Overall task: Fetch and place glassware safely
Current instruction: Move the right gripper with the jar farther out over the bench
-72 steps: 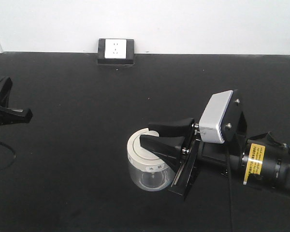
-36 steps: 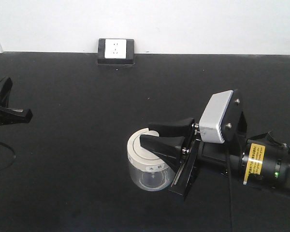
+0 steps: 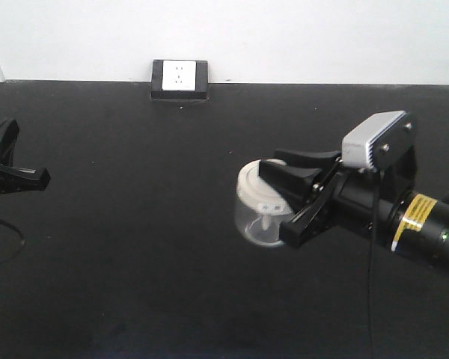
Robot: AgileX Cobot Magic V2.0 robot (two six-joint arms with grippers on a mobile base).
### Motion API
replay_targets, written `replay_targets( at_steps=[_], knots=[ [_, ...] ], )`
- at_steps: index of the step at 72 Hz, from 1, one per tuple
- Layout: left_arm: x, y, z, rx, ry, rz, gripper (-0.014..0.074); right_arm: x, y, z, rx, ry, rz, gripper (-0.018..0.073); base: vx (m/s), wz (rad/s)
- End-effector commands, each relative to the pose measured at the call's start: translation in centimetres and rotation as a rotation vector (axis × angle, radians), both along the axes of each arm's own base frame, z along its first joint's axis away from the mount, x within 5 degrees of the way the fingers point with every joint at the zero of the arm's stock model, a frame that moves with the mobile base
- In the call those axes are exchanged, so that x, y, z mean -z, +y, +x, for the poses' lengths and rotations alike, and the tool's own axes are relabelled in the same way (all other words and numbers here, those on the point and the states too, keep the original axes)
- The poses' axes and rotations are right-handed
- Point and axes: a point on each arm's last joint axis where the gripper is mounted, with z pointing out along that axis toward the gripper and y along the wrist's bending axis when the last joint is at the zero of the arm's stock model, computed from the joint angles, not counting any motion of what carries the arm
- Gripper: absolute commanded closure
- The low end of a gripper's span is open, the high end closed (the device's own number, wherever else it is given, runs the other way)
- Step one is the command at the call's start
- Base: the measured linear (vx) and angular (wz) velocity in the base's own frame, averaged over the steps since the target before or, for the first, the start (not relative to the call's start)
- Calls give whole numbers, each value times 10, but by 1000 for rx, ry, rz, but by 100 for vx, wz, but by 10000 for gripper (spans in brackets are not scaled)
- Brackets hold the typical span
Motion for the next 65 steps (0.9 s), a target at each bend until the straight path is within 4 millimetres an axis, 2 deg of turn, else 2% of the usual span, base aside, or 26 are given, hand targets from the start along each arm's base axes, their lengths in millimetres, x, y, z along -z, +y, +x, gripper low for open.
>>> replay_targets(
  at_steps=[1,13,41,54,65],
  knots=[
    [-20,0,-2,0,-118,-21,603,-18,-8,9,10,-80,92,560,0,0],
    [-20,0,-2,0,-118,-21,603,-11,-14,34,3,-73,81,560,0,0],
    [-20,0,-2,0,-118,-21,603,-17,9,110,-78,-90,19,560,0,0],
    [-20,0,-2,0,-118,-21,603,-3,17,139,-94,-61,37,560,0,0],
    [-20,0,-2,0,-118,-21,603,21,22,155,-114,-17,41,560,0,0]
  ],
)
